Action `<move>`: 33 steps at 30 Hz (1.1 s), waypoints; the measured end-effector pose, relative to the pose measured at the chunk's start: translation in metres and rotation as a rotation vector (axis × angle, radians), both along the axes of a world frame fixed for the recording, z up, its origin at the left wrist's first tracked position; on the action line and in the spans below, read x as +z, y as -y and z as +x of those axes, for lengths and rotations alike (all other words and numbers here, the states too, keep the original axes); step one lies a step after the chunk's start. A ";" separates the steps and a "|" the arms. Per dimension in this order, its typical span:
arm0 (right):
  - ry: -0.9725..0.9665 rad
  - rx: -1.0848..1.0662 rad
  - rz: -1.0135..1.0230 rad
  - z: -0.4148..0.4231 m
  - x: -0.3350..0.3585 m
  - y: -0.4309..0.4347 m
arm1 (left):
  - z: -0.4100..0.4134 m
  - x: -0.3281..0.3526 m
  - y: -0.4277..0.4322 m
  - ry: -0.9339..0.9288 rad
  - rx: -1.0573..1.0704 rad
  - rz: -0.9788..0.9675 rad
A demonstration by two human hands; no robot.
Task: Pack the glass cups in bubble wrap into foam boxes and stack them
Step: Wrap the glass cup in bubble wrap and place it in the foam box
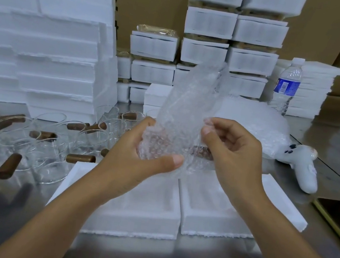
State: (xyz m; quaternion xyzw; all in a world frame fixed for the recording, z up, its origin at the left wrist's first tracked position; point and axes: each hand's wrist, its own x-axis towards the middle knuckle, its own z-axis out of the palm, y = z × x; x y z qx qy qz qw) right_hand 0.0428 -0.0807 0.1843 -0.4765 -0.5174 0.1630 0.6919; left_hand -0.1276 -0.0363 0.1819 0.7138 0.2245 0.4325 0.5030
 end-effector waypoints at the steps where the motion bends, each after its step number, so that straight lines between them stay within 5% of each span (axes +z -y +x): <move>1: 0.030 0.005 0.008 -0.001 0.000 0.001 | 0.000 0.001 0.001 -0.013 -0.019 0.017; 12: 0.440 0.234 -0.051 -0.002 0.007 0.010 | 0.000 0.001 0.005 -0.075 0.022 0.172; 20: 0.705 -0.001 -0.055 0.001 0.002 0.011 | 0.003 0.001 0.006 -0.199 0.076 0.284; 25: 0.498 -0.040 0.039 -0.009 0.001 0.009 | 0.002 -0.003 0.004 -0.312 0.182 0.433; 33: 0.025 0.202 -0.269 0.002 -0.002 -0.001 | 0.003 -0.003 0.009 -0.246 0.178 0.449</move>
